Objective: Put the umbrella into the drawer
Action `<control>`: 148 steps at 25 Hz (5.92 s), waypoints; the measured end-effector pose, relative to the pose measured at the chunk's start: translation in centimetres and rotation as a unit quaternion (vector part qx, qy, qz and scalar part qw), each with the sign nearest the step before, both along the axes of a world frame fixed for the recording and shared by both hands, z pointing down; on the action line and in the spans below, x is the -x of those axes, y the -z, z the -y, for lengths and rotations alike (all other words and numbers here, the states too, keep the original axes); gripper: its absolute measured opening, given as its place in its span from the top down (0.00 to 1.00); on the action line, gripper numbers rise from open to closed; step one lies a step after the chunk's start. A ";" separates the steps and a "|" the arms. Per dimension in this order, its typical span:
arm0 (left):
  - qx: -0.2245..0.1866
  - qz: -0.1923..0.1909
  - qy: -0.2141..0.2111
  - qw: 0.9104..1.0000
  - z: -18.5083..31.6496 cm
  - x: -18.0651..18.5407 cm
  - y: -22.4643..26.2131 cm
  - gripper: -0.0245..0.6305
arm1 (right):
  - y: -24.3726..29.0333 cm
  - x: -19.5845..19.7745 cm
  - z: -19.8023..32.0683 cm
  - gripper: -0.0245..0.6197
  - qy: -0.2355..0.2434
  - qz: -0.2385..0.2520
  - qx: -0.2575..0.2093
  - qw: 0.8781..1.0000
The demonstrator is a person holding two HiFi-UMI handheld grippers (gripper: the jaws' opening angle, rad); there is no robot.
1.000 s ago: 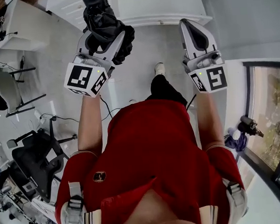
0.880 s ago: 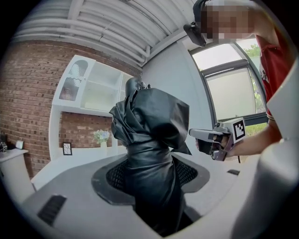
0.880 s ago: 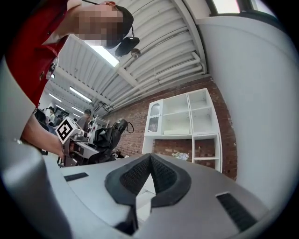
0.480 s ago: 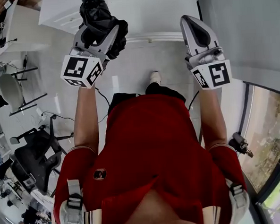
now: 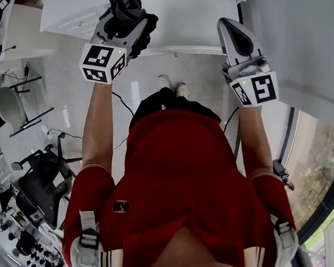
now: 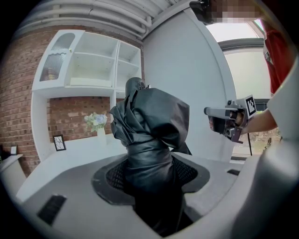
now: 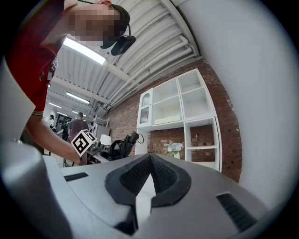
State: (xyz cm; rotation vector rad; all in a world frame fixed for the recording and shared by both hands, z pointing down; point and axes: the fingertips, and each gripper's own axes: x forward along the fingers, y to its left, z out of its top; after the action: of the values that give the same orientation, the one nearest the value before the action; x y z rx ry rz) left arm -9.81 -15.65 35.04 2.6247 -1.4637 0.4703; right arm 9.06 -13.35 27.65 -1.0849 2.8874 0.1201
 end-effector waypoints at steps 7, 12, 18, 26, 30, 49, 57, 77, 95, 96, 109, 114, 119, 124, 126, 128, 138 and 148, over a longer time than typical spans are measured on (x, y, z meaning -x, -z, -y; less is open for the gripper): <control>0.037 0.026 -0.044 0.998 3.6 0.1 -4.5 0.59 | 0.0 1.2 3.0 0.98 -0.021 -0.014 0.003 1.000; 0.064 0.060 -0.095 0.992 5.4 0.4 -8.5 0.59 | -0.2 3.4 4.7 0.98 -0.035 -0.024 0.002 0.999; 0.104 0.076 -0.153 0.980 6.6 0.0 -12.5 0.59 | -1.0 4.7 6.1 0.98 -0.052 -0.036 0.008 0.998; 0.184 0.148 -0.216 0.947 6.5 -1.1 -18.2 0.59 | -1.1 4.0 8.3 0.98 -0.045 -0.045 0.015 0.998; 0.226 0.175 -0.240 0.928 6.2 -1.6 -21.0 0.59 | -1.3 2.8 9.4 0.98 -0.048 -0.048 0.019 0.997; 0.413 0.159 -0.161 0.882 7.4 0.4 -29.1 0.59 | -4.2 0.1 12.7 0.98 -0.078 -0.061 0.054 0.994; 0.456 0.124 -0.051 0.880 8.3 2.9 -30.8 0.59 | -4.3 0.6 13.1 0.98 -0.074 -0.063 0.057 0.994; 0.469 0.060 0.046 0.880 9.2 4.3 -32.9 0.57 | -5.3 2.5 12.5 0.98 -0.049 -0.066 0.072 0.994; 0.396 0.029 0.047 0.917 10.2 5.2 -27.5 0.53 | -6.1 3.5 11.7 0.98 -0.030 -0.053 0.077 0.995; 0.386 0.026 0.048 0.921 10.3 5.1 -26.7 0.53 | -6.1 3.7 11.7 0.98 -0.027 -0.052 0.077 0.995; 0.201 -0.047 0.008 0.978 10.5 1.2 -12.6 0.54 | -5.7 5.8 10.6 0.98 0.013 -0.034 0.079 0.996; 0.138 -0.069 -0.009 0.988 9.2 -0.5 -7.5 0.58 | -5.3 6.3 10.1 0.98 0.030 -0.022 0.076 0.996; 0.056 -0.101 -0.019 0.993 7.2 -1.4 -1.8 0.75 | -3.8 7.2 9.0 0.98 0.047 -0.009 0.063 0.997; -0.006 -0.113 -0.006 0.994 6.4 -1.5 2.1 0.91 | -2.4 7.4 8.5 0.98 0.060 0.004 0.050 0.997; -0.023 -0.117 -0.005 0.993 6.1 -1.5 3.2 0.94 | -1.9 7.6 8.0 0.98 0.066 0.007 0.044 0.997; -0.042 -0.114 -0.010 0.993 5.5 -1.6 4.4 0.95 | -1.6 7.8 7.5 0.98 0.071 0.009 0.039 0.997; -0.129 -0.082 -0.017 0.988 3.1 -2.3 7.6 0.95 | -0.9 7.7 6.3 0.98 0.075 0.008 0.020 0.997; -0.126 -0.092 -0.005 0.988 2.9 -1.4 7.3 0.95 | -1.3 6.7 6.5 0.98 0.058 0.004 0.023 0.998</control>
State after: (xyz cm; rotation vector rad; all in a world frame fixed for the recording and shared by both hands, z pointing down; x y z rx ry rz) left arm -8.43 -18.56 27.69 2.7742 -1.5387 0.0404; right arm 2.35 -19.85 28.95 -0.9194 2.9508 0.0457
